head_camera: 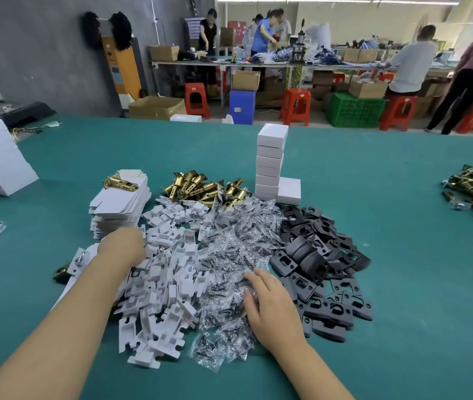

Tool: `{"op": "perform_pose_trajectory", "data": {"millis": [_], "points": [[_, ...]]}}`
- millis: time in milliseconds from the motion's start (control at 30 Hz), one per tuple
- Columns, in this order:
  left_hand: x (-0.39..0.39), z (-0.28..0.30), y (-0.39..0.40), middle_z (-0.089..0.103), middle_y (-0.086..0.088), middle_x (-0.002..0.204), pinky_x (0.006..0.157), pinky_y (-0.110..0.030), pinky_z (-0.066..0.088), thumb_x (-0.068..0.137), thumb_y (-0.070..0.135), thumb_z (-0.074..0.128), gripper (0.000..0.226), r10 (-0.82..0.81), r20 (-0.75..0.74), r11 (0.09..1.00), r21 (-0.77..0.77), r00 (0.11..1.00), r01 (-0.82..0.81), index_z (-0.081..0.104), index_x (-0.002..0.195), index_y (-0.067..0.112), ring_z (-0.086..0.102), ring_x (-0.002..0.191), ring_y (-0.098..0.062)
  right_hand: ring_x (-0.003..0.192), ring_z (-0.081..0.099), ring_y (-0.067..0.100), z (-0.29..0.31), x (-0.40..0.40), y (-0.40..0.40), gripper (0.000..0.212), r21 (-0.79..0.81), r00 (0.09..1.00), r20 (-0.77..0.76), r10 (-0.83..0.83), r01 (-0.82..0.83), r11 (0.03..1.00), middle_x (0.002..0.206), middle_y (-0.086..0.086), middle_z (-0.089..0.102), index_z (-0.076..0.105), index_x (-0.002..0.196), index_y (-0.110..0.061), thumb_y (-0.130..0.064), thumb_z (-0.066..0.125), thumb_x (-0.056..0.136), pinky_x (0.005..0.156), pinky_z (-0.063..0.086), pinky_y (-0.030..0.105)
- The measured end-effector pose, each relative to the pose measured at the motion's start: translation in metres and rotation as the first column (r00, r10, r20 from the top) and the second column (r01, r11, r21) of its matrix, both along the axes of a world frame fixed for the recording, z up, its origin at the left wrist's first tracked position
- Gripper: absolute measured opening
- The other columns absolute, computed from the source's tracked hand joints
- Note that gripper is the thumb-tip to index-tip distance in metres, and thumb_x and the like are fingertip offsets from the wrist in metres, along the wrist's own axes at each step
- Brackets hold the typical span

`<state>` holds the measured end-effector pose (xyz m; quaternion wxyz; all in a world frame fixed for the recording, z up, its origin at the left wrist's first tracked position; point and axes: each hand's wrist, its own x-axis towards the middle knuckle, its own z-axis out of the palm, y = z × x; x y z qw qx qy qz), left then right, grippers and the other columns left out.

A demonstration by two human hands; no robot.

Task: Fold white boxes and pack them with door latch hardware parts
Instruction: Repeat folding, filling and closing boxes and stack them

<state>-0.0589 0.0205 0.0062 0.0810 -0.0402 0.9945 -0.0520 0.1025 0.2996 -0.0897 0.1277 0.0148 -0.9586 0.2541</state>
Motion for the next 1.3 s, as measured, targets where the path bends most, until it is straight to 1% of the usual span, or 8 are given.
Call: {"op": "perform_pose_trajectory", "data": {"millis": [267,433,500,633,800,900,1067,1300], "points": [[0.020,0.024,0.027,0.052,0.003,0.069,0.053,-0.024,0.035,0.093,0.009,0.058,0.010,-0.021,-0.328,0.994,-0.111,0.944,-0.016,0.060,0.097,0.018,0.051,0.063,-0.022,0.145,0.039,0.013,0.002,-0.001,0.001,0.040,-0.020,1.000,0.014,0.005,-0.005,1.000,0.151,-0.006,0.050,0.055,0.143,-0.023,-0.037,0.039,0.109,0.122,0.026,0.030],[0.046,0.061,0.064,0.059,-0.010,0.058,0.046,-0.027,0.035,0.095,0.002,0.060,0.011,-0.097,-0.817,0.922,0.141,0.569,0.360,0.068,0.100,0.007,0.050,0.046,-0.028,0.148,0.033,0.013,0.009,-0.003,0.003,0.045,-0.103,0.996,0.084,0.016,-0.007,0.995,0.155,-0.007,0.046,0.053,0.147,-0.025,-0.041,0.032,0.111,0.123,0.022,0.029],[0.058,0.076,0.081,0.068,-0.006,0.072,0.051,-0.031,0.044,0.096,0.006,0.058,0.018,-0.007,-0.846,0.800,0.316,0.533,0.511,0.070,0.108,0.010,0.058,0.058,-0.028,0.152,0.027,0.013,0.019,-0.004,0.006,0.047,-0.160,0.992,0.123,0.023,-0.003,0.987,0.160,-0.005,0.039,0.052,0.149,-0.023,-0.041,0.032,0.111,0.123,0.018,0.028],[0.065,0.086,0.112,0.073,0.012,0.087,0.065,-0.010,0.049,0.097,0.006,0.060,0.020,0.222,-0.507,0.275,0.852,0.833,0.445,0.069,0.100,0.024,0.066,0.073,0.005,0.146,0.035,0.006,0.063,-0.011,0.018,0.041,-0.341,0.998,0.057,-0.023,0.041,0.939,0.156,-0.006,0.047,0.056,0.144,-0.024,-0.037,0.036,0.111,0.125,0.022,0.029],[0.081,0.058,0.147,0.079,0.006,0.091,0.061,-0.027,0.059,0.100,0.004,0.057,0.020,0.047,0.004,-0.222,0.975,0.999,0.006,0.064,0.114,0.018,0.074,0.079,-0.009,0.112,0.072,0.018,0.116,-0.015,0.034,0.054,-0.937,0.937,0.246,0.250,0.164,0.308,0.121,-0.004,0.076,0.064,0.127,-0.033,-0.069,0.040,0.095,0.097,0.056,0.046],[0.087,0.040,0.160,0.075,0.005,0.108,0.070,-0.026,0.057,0.097,0.011,0.066,0.038,0.034,-0.066,-0.126,0.990,0.997,0.070,0.054,0.128,0.028,0.072,0.094,-0.008,0.103,0.075,0.029,0.121,-0.012,0.041,0.056,-0.953,0.911,0.292,0.292,0.251,0.170,0.116,0.008,0.077,0.064,0.127,-0.023,-0.063,0.054,0.088,0.074,0.063,0.043],[0.089,0.024,0.161,0.032,0.009,0.147,0.110,-0.030,0.029,0.085,0.037,0.079,0.083,-0.264,-0.391,0.405,0.784,0.881,0.470,0.030,0.147,0.062,0.031,0.126,-0.002,0.101,0.072,0.034,0.106,-0.009,0.049,0.050,-0.972,0.912,0.197,0.361,0.231,-0.053,0.128,0.020,0.070,0.073,0.127,-0.018,-0.049,0.059,0.091,0.082,0.061,0.048],[0.091,0.015,0.158,0.015,0.029,0.151,0.112,-0.034,0.038,0.080,0.040,0.083,0.068,-0.312,-0.321,0.307,0.857,0.894,0.415,0.047,0.132,0.065,0.028,0.140,-0.012,0.099,0.073,0.036,0.097,-0.012,0.052,0.062,-0.970,0.904,0.219,0.367,0.243,-0.022,0.123,0.019,0.072,0.076,0.121,-0.022,-0.066,0.049,0.086,0.083,0.061,0.048]]}}
